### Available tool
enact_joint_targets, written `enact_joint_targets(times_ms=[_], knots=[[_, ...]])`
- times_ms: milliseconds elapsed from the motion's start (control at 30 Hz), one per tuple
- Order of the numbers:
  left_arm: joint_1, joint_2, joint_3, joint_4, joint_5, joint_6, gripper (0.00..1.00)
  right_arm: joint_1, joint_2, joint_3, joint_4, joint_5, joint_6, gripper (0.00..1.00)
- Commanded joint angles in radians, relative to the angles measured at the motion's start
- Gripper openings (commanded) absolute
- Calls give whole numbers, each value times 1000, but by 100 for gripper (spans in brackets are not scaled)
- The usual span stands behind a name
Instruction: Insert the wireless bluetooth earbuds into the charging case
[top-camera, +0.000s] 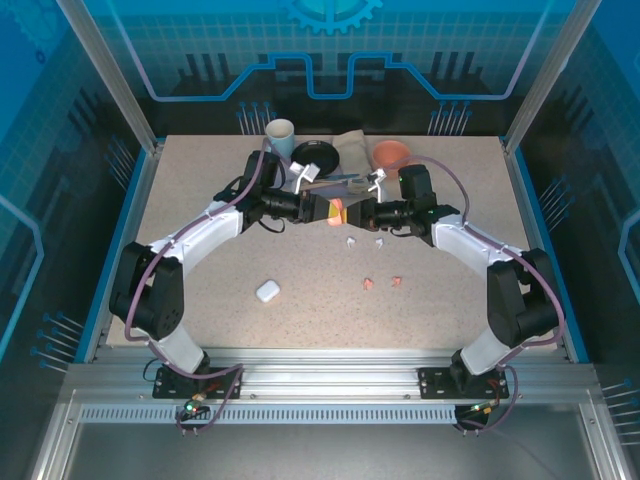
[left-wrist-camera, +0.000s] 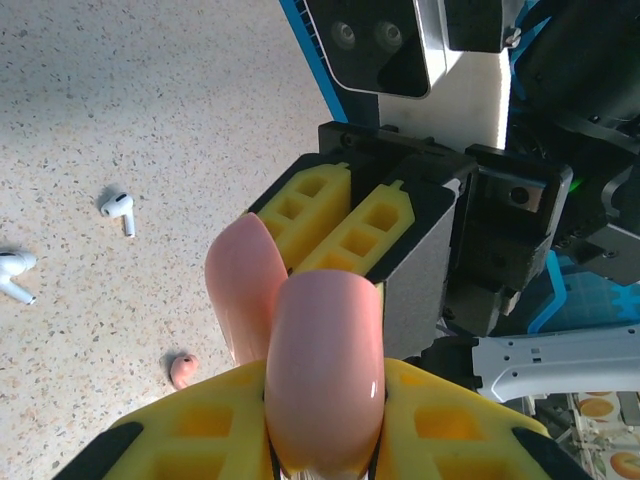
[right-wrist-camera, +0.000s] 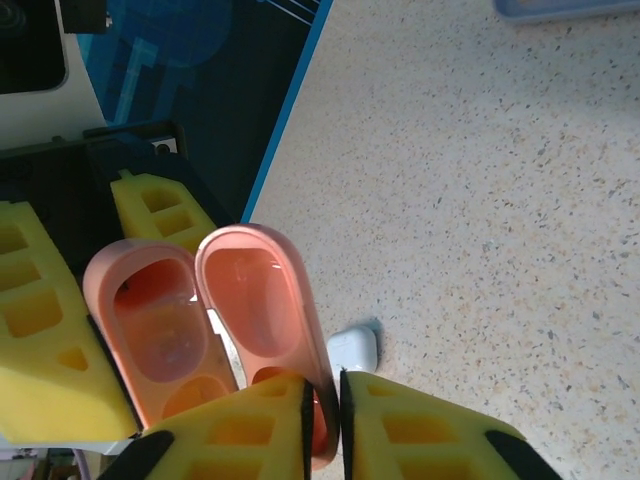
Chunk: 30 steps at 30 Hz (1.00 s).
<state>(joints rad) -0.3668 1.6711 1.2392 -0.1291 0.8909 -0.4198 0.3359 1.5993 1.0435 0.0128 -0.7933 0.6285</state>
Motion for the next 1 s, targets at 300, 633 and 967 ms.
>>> enact_joint_targets(times_ms=[300,633,967], knots=[[-7,0,71,-49,26,26,60,12,12,133,-200,25,-151,0],[68,12,231,-338,74,205,83,3,41,315,-539,116,-482,0],[72,167,414,-687,154,440,80,8,87,394,-694,145,-741,0]])
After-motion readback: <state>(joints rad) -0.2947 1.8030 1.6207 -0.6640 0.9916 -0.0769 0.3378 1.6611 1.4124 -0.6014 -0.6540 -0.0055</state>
